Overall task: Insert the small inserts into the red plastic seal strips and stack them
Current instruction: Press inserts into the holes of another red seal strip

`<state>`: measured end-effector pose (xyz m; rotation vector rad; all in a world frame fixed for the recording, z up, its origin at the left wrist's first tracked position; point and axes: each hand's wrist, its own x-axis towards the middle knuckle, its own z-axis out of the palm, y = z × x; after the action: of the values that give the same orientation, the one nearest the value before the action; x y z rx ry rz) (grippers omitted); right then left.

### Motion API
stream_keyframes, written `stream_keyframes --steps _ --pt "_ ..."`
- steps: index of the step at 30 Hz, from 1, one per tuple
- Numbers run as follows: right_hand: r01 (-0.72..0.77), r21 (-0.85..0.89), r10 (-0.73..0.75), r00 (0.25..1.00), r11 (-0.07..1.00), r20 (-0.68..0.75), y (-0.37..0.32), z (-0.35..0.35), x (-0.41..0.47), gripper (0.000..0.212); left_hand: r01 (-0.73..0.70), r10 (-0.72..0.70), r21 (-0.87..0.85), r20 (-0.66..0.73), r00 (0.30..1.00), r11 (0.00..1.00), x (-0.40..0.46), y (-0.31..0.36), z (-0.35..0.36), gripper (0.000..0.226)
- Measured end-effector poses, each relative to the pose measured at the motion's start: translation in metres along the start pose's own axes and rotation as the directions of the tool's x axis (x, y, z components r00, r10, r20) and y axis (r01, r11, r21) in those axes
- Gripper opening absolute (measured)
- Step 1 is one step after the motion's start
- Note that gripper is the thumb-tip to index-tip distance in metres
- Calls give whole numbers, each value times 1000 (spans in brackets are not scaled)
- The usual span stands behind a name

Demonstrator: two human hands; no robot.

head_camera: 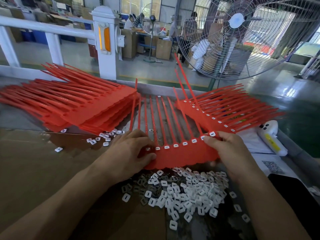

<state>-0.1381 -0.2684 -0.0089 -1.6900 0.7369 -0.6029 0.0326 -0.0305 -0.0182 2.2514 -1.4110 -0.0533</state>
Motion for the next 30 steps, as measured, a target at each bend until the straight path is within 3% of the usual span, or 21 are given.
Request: stream_keyframes --steps 7,11,14,22,26,30 --pt "111 155 -83 981 982 -176 -12 -1 -3 13 9 -9 -20 30 1000 1000 -1 5 -2 59" --pt "153 212 -113 976 965 -188 -12 0 -2 15 33 -29 -52 76 997 998 -2 6 -4 87" --pt "160 223 -117 974 962 -195 -11 -2 0 21 27 -23 -43 92 995 999 -2 7 -4 93" --pt "118 256 -48 963 959 -265 -12 -5 2 12 -27 25 -114 -19 1000 993 -1 10 -3 76" --pt "121 263 -39 955 957 -294 -8 -4 3 28 -38 27 -129 -86 996 991 0 11 -2 71" --pt "107 282 -10 946 953 -324 -8 -7 4 20 -40 25 -118 -126 992 992 0 10 -1 65"
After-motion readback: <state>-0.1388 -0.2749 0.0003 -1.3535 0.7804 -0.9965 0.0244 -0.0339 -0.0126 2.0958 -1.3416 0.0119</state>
